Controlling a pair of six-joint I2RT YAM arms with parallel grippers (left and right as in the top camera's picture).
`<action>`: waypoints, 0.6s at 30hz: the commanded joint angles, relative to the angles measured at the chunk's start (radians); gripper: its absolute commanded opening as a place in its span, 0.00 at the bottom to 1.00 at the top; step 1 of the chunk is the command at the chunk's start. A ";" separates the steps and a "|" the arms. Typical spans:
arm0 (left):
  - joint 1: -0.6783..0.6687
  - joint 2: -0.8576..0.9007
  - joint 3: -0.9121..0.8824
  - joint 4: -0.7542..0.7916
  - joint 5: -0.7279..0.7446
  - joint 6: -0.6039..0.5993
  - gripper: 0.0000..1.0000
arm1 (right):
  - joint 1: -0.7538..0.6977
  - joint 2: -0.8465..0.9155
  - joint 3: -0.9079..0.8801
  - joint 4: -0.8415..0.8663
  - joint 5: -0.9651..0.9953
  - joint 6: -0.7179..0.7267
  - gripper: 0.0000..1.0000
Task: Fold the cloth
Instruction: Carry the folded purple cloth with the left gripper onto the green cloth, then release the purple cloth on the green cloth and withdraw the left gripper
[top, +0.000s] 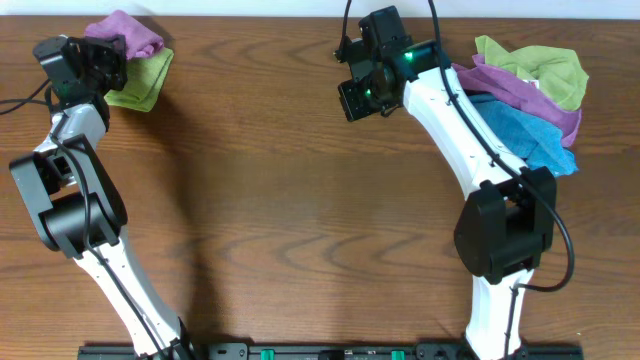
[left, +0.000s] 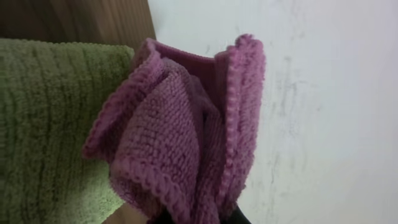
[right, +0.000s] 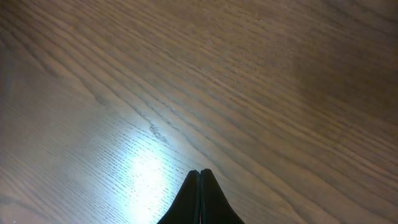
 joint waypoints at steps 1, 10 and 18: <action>-0.002 0.001 0.014 -0.079 -0.020 -0.024 0.06 | -0.008 -0.016 0.013 0.004 0.000 -0.019 0.01; 0.005 0.001 0.014 -0.219 -0.026 -0.080 0.06 | -0.008 -0.016 0.013 0.018 -0.001 -0.019 0.01; 0.033 0.001 0.014 -0.283 0.007 -0.113 0.54 | -0.008 -0.016 0.013 0.020 -0.001 -0.019 0.01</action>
